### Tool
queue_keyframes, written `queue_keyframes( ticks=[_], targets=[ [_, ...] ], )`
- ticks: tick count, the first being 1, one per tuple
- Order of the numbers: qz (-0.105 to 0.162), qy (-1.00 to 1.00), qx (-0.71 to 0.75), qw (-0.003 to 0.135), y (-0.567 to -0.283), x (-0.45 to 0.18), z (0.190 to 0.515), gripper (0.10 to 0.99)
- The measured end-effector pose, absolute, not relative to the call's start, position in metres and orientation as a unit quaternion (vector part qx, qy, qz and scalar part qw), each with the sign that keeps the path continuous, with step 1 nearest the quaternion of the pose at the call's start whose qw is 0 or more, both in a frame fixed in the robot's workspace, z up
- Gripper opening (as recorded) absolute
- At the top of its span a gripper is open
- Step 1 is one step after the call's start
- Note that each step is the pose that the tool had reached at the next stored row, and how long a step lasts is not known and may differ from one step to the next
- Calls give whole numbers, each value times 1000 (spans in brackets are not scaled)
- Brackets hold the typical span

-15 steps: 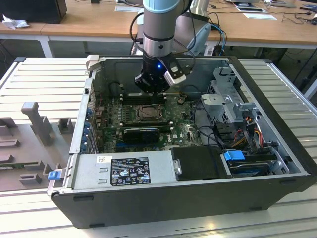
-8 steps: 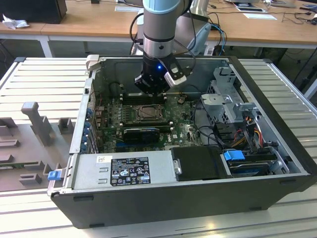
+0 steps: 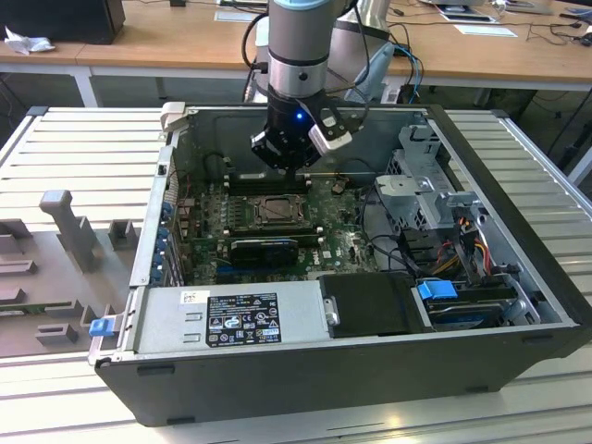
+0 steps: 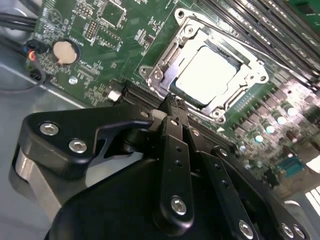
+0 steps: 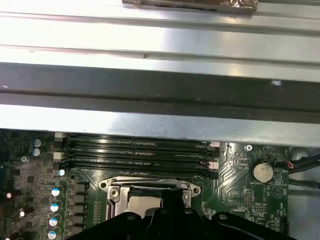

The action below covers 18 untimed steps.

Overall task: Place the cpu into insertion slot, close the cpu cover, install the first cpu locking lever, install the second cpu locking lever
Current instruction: 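Install the second cpu locking lever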

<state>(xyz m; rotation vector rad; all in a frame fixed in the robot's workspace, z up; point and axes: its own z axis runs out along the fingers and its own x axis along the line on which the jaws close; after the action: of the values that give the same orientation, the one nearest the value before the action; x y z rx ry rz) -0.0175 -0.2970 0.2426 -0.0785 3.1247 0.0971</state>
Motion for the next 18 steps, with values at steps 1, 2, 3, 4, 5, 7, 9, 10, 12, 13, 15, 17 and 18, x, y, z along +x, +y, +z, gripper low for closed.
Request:
queue_keyframes(
  ticks=[1,2,3,4,5,7,9,10,12,13,15,17,18],
  targets=[
    [31,999,-25,7,-297,-18,245,106],
    [31,999,-25,7,-297,-17,247,106],
    [31,999,-25,7,-298,-17,248,106],
    [31,999,-25,7,-302,-18,248,106],
    [30,999,-25,7,-309,-18,248,106],
    [28,999,-25,7,-314,-17,248,106],
    [25,999,-25,7,-322,-18,248,106],
    [25,999,-25,7,-325,-18,247,106],
    [25,999,-25,7,-331,-18,247,106],
    [25,999,-25,7,-335,-17,246,106],
    [25,999,-25,7,-340,-18,243,106],
    [27,999,-25,7,-344,-18,241,106],
    [28,999,-25,7,-345,-18,240,106]
  ],
)
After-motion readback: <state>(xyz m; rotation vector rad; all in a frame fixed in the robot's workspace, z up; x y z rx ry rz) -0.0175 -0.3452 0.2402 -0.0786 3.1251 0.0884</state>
